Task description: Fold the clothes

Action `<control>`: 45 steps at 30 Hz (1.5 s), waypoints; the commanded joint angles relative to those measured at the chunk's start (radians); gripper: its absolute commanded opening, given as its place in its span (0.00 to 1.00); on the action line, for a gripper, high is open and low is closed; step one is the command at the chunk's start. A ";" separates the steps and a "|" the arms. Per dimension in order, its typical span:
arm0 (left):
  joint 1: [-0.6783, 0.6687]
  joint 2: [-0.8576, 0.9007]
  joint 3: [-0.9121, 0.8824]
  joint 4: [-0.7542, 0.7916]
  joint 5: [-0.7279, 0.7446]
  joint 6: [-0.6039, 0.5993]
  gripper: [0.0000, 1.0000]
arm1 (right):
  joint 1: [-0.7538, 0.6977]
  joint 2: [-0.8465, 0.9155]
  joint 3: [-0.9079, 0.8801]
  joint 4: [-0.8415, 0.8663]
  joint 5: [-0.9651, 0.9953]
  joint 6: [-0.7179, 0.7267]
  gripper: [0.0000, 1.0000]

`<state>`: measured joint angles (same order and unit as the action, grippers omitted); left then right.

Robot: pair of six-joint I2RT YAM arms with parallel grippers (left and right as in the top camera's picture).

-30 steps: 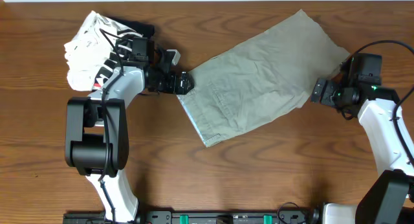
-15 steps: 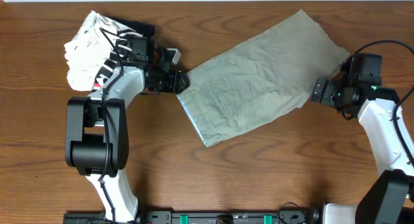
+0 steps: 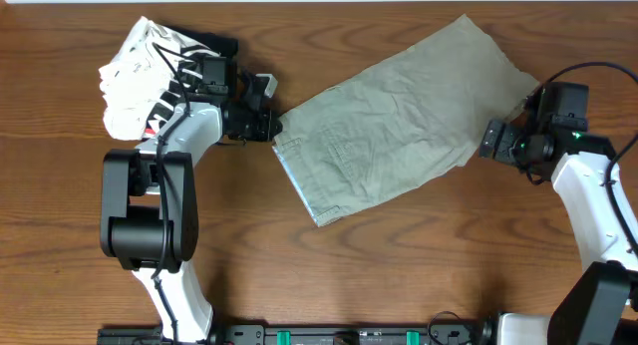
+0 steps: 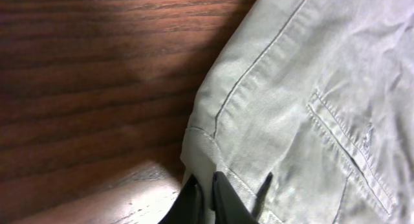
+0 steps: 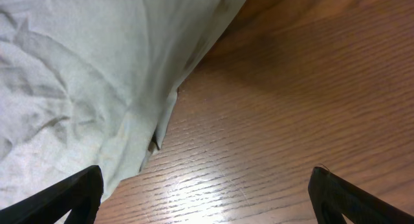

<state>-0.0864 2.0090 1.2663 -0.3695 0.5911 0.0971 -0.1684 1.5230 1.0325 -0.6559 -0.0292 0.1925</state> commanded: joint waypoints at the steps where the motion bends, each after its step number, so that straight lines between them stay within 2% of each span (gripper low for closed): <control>1: 0.000 0.003 -0.003 -0.005 0.058 -0.028 0.06 | -0.004 0.000 -0.008 0.003 0.009 -0.016 0.99; 5: -0.002 -0.057 -0.003 -0.007 0.137 -0.028 0.06 | -0.005 0.000 -0.008 0.008 0.026 -0.015 0.99; 10: -0.027 -0.171 -0.003 -0.038 0.139 -0.027 0.06 | -0.005 0.000 -0.008 0.010 0.026 -0.015 0.99; 18: -0.141 -0.337 -0.003 -0.103 0.138 -0.027 0.06 | -0.021 -0.008 -0.008 0.003 0.062 0.006 0.99; 28: -0.359 -0.368 -0.003 -0.251 0.130 -0.011 0.06 | -0.119 -0.115 -0.008 -0.061 0.063 0.032 0.99; 40: -0.691 -0.494 -0.003 -0.386 0.093 0.002 0.06 | -0.134 -0.145 -0.008 -0.093 0.137 0.100 0.99; 45: -0.844 -0.523 -0.003 -0.388 0.093 -0.049 0.06 | -0.134 -0.145 -0.008 -0.094 0.137 0.099 0.99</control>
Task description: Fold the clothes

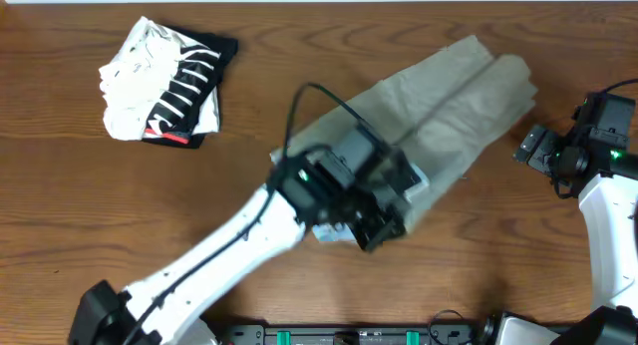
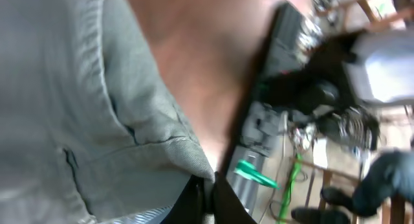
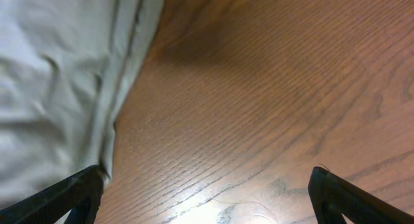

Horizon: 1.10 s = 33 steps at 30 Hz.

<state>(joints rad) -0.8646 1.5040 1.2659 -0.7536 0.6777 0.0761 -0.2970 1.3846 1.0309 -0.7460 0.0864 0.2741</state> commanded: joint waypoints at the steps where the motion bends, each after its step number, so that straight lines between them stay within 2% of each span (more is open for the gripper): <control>1: -0.094 -0.018 -0.002 -0.002 0.006 -0.037 0.06 | -0.006 -0.006 -0.006 -0.004 0.022 0.018 0.99; 5: -0.204 -0.010 -0.002 0.000 -0.008 -0.040 0.06 | -0.006 -0.006 -0.006 -0.007 0.018 0.018 0.99; 9: -0.289 -0.007 -0.003 0.012 -0.098 -0.105 0.06 | -0.006 -0.006 -0.006 -0.007 0.014 0.017 0.99; 13: -0.349 -0.006 -0.003 0.014 -0.192 -0.104 0.07 | -0.005 -0.006 -0.006 -0.006 0.013 0.016 0.99; 16: -0.371 -0.006 -0.003 0.018 -0.230 -0.104 0.10 | -0.004 -0.006 -0.006 -0.006 -0.013 -0.001 0.99; 28: -0.379 0.010 -0.003 0.041 -0.229 -0.109 0.12 | -0.003 -0.006 -0.006 -0.006 -0.023 -0.003 0.99; 29: -0.379 0.017 -0.003 0.041 -0.228 -0.109 0.15 | -0.003 -0.006 -0.006 -0.006 -0.023 -0.003 0.99; 31: -0.379 0.034 -0.003 0.043 -0.221 -0.117 0.53 | -0.003 -0.006 -0.006 -0.006 -0.023 -0.002 0.99; 33: -0.381 0.058 -0.003 0.049 -0.215 -0.148 0.68 | -0.003 -0.006 -0.006 -0.006 -0.023 -0.002 0.99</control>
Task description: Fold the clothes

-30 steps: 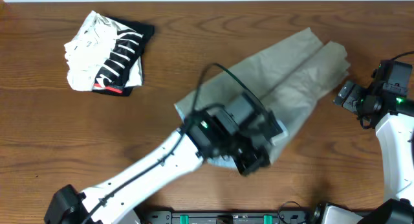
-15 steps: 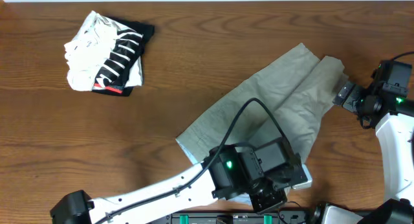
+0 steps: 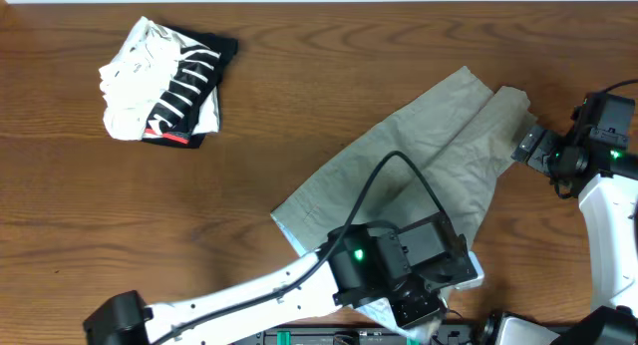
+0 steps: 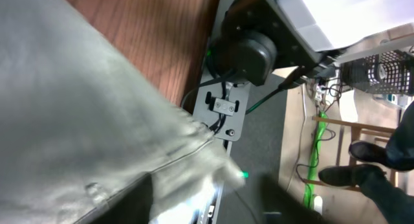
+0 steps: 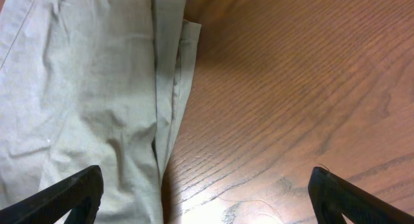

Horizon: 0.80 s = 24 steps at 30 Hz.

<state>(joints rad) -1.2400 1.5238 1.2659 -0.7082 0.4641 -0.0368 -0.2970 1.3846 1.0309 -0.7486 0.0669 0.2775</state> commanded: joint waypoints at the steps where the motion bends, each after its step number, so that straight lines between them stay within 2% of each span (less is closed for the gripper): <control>1: -0.007 0.043 -0.003 0.006 -0.001 -0.042 0.70 | -0.003 -0.006 -0.006 -0.004 -0.004 -0.006 0.99; 2: -0.012 0.055 -0.003 0.010 -0.001 -0.052 0.74 | -0.003 -0.006 -0.006 -0.004 -0.004 -0.006 0.99; 7: -0.012 0.054 0.002 0.005 -0.018 -0.051 0.74 | -0.003 -0.006 -0.006 -0.004 -0.004 -0.006 0.99; 10: 0.029 0.016 0.004 -0.007 -0.131 -0.056 0.73 | -0.003 -0.006 -0.006 -0.004 -0.004 -0.006 0.99; 12: 0.074 -0.011 0.004 -0.026 -0.224 -0.102 0.73 | -0.003 -0.006 -0.006 -0.004 -0.005 -0.006 0.99; 17: 0.251 -0.037 0.004 -0.121 -0.427 -0.212 0.50 | -0.003 -0.006 -0.006 -0.004 -0.053 -0.026 0.99; 20: 0.378 -0.017 -0.002 -0.172 -0.427 -0.259 0.46 | -0.003 -0.006 -0.006 -0.004 -0.098 -0.059 0.99; 22: 0.417 -0.002 -0.007 -0.188 -0.427 -0.276 0.45 | -0.003 -0.006 -0.006 -0.004 -0.102 -0.059 0.99; 24: 0.452 0.022 -0.016 -0.206 -0.427 -0.284 0.38 | -0.003 -0.006 -0.006 -0.004 -0.102 -0.059 0.99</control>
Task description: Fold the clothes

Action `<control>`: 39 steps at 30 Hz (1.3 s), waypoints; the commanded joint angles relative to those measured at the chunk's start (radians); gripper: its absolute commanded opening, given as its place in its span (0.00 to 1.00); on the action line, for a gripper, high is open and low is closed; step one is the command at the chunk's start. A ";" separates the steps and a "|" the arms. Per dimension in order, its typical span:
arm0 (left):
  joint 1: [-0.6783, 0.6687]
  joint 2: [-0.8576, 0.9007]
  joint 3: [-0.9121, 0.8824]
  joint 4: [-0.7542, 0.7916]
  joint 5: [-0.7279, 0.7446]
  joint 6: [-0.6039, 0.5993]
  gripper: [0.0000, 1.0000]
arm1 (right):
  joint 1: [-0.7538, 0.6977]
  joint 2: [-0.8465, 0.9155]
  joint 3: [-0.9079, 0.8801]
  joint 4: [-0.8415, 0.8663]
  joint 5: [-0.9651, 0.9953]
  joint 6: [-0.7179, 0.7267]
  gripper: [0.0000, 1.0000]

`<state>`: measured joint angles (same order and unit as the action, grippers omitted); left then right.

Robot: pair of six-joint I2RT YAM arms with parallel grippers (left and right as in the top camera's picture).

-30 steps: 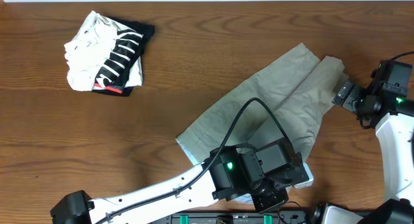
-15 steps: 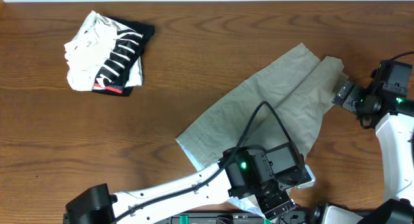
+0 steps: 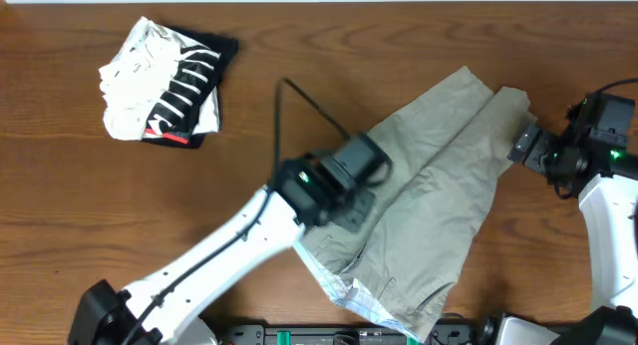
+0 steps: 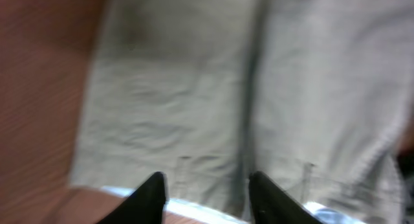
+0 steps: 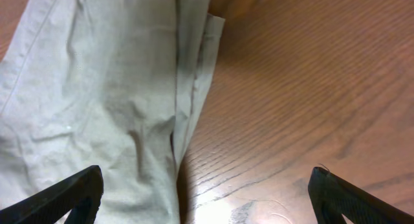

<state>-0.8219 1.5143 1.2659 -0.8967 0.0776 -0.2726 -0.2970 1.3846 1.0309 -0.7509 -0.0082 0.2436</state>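
Note:
A pair of khaki shorts (image 3: 439,185) lies folded lengthwise, running from the back right to the table's front edge, where the pale inner waistband (image 3: 361,297) shows. My left gripper (image 3: 351,207) hovers over the shorts' left half. In the left wrist view it (image 4: 207,193) is open with nothing between its fingers, and blurred khaki cloth (image 4: 194,88) lies below. My right gripper (image 3: 520,144) sits beside the far hem, wide open (image 5: 206,198), with the hem edge (image 5: 194,88) to its left.
A folded white and black garment (image 3: 159,81) lies at the back left. The brown wooden table (image 3: 120,205) is bare at the left and at the far right (image 5: 310,88). The shorts' waist end reaches the front edge near the arms' mounts (image 3: 359,335).
My left gripper was at the table's front edge by the shorts' waist end. It is now further back, over the middle-left of the shorts, and open. The right gripper has barely shifted.
The shorts lay spread flat, with my left gripper shut on the left waist corner and the right one open by the hem. Then the left held that corner over the shorts, doubling them. Then it was at the front edge, and now it is open above the folded shorts.

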 commanded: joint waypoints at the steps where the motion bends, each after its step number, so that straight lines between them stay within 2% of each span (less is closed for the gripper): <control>1: 0.048 0.046 -0.021 -0.030 -0.042 -0.048 0.37 | -0.003 -0.006 -0.006 -0.002 -0.027 -0.025 0.99; 6: 0.094 0.130 -0.053 -0.084 -0.042 -0.111 0.31 | -0.003 -0.006 -0.006 -0.005 -0.036 -0.025 0.99; 12: 0.122 0.233 -0.076 -0.086 -0.067 -0.115 0.10 | -0.003 -0.006 -0.006 -0.004 -0.095 -0.044 0.99; 14: 0.131 0.256 -0.076 -0.086 -0.075 -0.128 0.06 | -0.003 -0.006 -0.006 -0.004 -0.098 -0.045 0.99; 25: 0.138 0.329 -0.108 -0.093 -0.066 -0.143 0.06 | -0.003 -0.006 -0.006 -0.004 -0.106 -0.062 0.99; 29: 0.138 0.329 -0.145 -0.087 -0.066 -0.214 0.06 | -0.003 -0.006 -0.006 -0.004 -0.117 -0.062 0.99; 39: 0.138 0.329 -0.221 -0.006 -0.059 -0.281 0.06 | -0.003 -0.006 -0.006 -0.004 -0.117 -0.062 0.99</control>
<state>-0.6880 1.8351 1.0542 -0.9092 0.0227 -0.5053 -0.2970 1.3846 1.0309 -0.7521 -0.1165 0.1970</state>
